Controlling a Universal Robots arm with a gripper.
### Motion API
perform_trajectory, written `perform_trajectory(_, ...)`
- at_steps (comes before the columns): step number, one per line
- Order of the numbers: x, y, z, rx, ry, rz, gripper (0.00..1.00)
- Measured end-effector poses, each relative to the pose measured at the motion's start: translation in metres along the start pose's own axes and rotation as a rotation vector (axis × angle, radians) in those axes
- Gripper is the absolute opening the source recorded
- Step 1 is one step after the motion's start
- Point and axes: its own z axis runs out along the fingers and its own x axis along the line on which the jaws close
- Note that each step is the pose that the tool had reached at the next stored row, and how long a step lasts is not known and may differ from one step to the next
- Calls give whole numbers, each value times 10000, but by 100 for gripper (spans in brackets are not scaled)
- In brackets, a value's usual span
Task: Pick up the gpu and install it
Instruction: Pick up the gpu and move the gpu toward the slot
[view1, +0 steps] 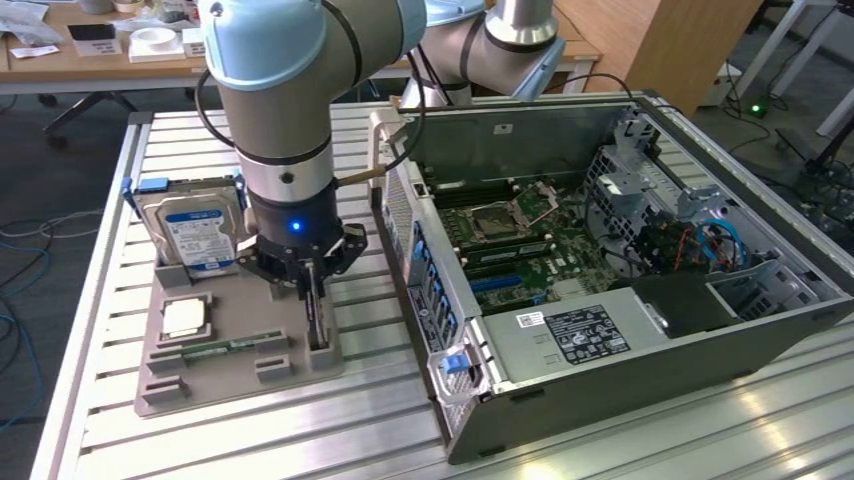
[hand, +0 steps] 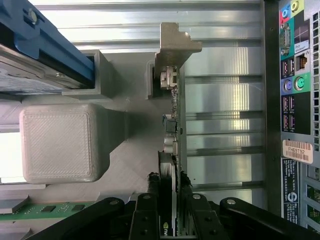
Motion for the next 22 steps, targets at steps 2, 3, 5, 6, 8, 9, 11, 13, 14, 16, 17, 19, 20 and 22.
perform_trajectory(2, 0, 0, 0, 0, 0, 0, 26)
perform_trajectory(3, 0, 0, 0, 0, 0, 0, 26)
perform_trajectory(5, 0, 0, 0, 0, 0, 0, 26)
perform_trajectory(6, 0, 0, 0, 0, 1, -17, 26)
perform_trajectory(8, 0, 0, 0, -4, 7, -175, 26)
perform_trajectory(9, 1, 0, 0, -7, 12, -277, 26)
perform_trajectory(11, 0, 0, 0, -8, 17, -382, 26)
perform_trajectory(13, 0, 0, 0, -9, 17, -383, 26)
perform_trajectory(14, 0, 0, 0, -9, 17, -383, 26)
perform_trajectory(16, 0, 0, 0, -9, 17, -383, 26)
perform_trajectory(17, 0, 0, -1, -11, 15, -384, 26)
perform_trajectory(19, 0, 1, -16, -10, 16, -390, 26)
perform_trajectory(20, -1, 1, -28, -9, 17, -392, 26)
perform_trajectory(22, -1, 3, -55, -9, 17, -395, 26)
